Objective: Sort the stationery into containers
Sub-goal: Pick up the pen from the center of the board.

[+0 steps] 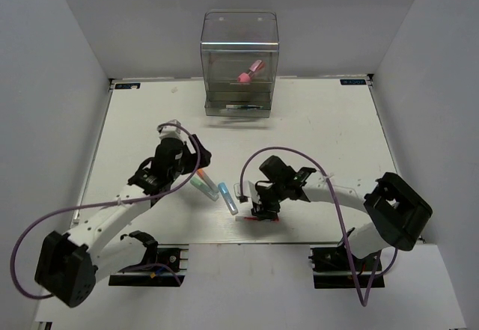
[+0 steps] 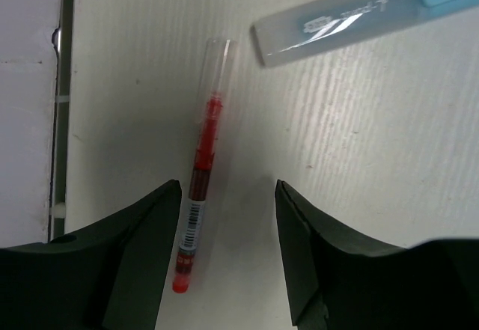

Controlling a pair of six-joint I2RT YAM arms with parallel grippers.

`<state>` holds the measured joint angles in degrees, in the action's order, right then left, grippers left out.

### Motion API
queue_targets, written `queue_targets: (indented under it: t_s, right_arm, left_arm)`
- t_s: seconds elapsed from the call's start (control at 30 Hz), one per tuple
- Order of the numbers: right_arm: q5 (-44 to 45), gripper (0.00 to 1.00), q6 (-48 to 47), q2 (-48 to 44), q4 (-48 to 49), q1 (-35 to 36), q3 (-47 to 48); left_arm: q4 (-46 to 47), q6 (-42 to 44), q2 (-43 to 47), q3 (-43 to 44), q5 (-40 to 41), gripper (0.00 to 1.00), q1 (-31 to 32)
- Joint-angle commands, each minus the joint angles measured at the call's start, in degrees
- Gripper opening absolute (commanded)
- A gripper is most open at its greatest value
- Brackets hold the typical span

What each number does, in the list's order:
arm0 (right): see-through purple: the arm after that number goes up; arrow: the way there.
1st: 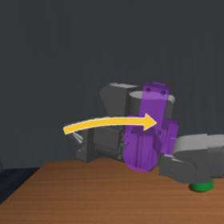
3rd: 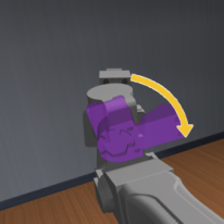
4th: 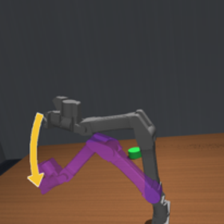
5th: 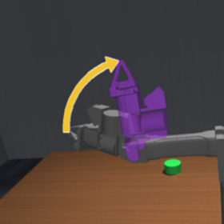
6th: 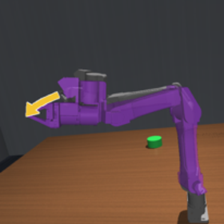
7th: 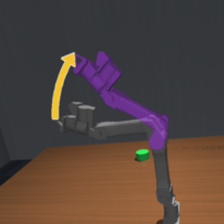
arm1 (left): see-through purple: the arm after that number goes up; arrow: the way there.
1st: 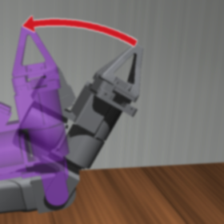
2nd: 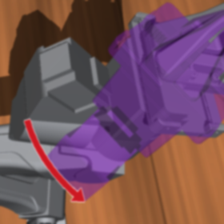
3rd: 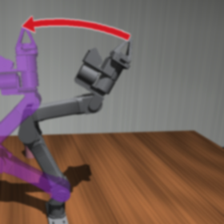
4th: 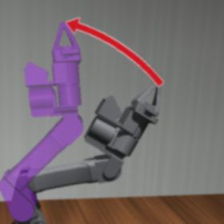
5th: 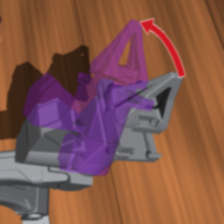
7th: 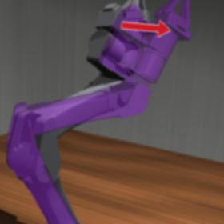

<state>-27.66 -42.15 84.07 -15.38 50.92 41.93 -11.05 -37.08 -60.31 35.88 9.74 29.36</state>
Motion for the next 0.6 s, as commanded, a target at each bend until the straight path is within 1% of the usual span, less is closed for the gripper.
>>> queue_targets:
  t_s: [0.0,0.1,0.2,0.27,0.33,0.37,0.4,0.43,0.47,0.5,0.57]
  right_arm:
    - [2.8,0.59,1.5,0.4,2.4,2.4,-1.8]
    - [4.2,0.56,1.4,-0.1,2.8,3.8,-3.3]
    - [7.3,0.55,1.3,-0.3,4.1,5.3,-4.9]
    - [9.8,0.52,1.7,-0.3,4.8,5.9,-5.8]
    - [10.9,0.46,2.3,-0.3,6.3,6.2,-6.3]
    - [13.0,0.44,2.4,-0.3,7.1,6.4,-6.9]
    - [13.5,0.38,2.9,-0.1,7.5,6.6,-7.2]
    - [14.9,0.35,3.2,-0.1,7.9,6.7,-7.3]
    - [15.4,0.33,3.2,-0.3,8.0,6.9,-7.5]
    - [15.5,0.28,3.4,-0.3,7.7,6.8,-7.6]
    - [16.3,0.22,3.1,-1.1,7.4,6.8,-7.8]
  left_arm:
    - [-2.8,-8.9,5.4,0.7,7.1,0.92,-0.2]
    - [-4.2,-11.3,8.0,-1.4,7.1,0.92,-0.2]
    - [-4.2,-14.5,9.4,-3.8,7.1,0.92,-0.2]
    - [-4.2,-15.9,10.0,-4.6,7.1,0.92,-0.2]
    - [-4.9,-18.2,10.0,-4.6,7.1,0.92,-0.2]
    - [-5.6,-18.9,10.0,-4.6,7.1,0.92,-0.2]
    - [-6.2,-20.2,10.0,-4.6,7.1,0.92,-0.2]
    - [-6.2,-20.8,10.0,-4.6,7.1,0.92,-0.2]
    - [-6.2,-21.4,10.0,-4.6,7.1,0.92,-0.2]
    - [-6.2,-22.0,10.0,-4.6,7.1,0.92,-0.2]
    - [-6.2,-22.6,10.5,-4.6,7.1,0.92,-0.2]
